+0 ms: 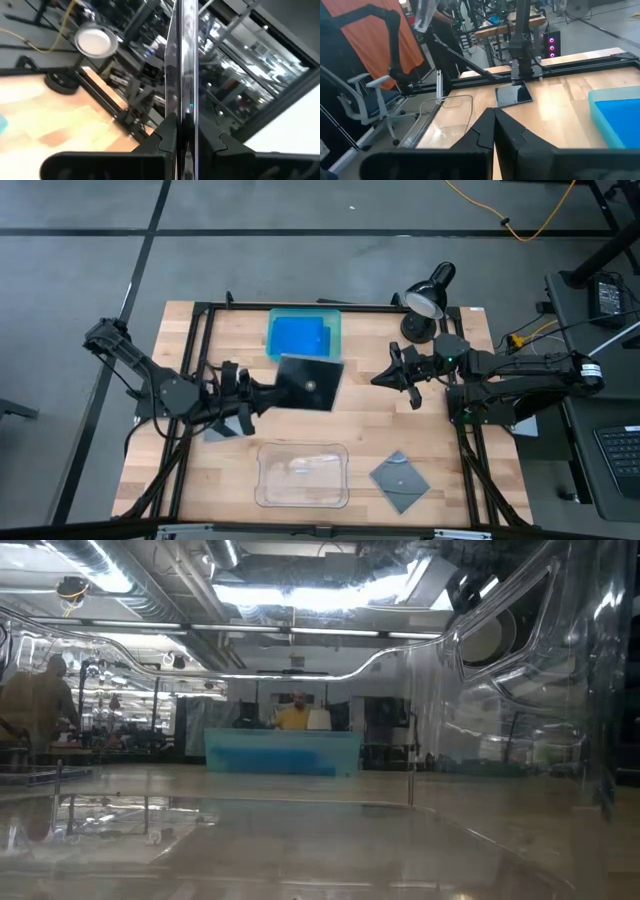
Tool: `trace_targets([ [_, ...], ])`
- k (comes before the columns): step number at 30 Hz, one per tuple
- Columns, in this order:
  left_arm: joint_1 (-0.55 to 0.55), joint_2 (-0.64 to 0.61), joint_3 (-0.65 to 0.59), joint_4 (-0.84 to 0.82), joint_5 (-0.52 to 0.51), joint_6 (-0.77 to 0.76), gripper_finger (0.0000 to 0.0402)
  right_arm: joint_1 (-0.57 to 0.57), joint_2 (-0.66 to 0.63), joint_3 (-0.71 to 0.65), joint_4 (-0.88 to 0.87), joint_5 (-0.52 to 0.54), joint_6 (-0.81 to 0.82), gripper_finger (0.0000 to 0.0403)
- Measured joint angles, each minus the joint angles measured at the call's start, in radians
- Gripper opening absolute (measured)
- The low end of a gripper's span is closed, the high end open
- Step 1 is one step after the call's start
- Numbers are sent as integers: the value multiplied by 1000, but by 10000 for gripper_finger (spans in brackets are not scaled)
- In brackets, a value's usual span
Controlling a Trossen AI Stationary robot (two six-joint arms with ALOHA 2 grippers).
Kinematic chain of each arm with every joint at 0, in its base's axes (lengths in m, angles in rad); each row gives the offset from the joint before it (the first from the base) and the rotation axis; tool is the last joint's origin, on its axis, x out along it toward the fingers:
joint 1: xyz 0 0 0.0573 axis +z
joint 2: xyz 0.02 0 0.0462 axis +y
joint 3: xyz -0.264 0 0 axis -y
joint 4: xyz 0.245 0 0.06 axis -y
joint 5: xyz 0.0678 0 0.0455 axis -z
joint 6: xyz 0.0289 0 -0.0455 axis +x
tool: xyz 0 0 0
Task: Pick & place jewel cases by type
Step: Put the top black cd case into the transparent bin
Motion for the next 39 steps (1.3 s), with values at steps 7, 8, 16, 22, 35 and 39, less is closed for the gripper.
trace_targets([
  [7,-11,6,0,-2,14,6,22,0,0,0,-18,-7,-11,10],
  [8,-11,6,0,-2,23,6,22,0,0,0,-20,-9,-9,10],
  [16,-94,46,0,-3,11,-87,23,0,0,0,-27,-45,-2,10],
  [22,-228,172,0,-2,-164,-317,21,1,0,0,-40,-50,-3,10],
  [35,-353,570,-1,106,-480,-919,19,1,0,0,-41,-108,-12,10],
  [39,-353,653,-1,141,-413,-1023,19,1,0,0,-41,-137,-23,10],
])
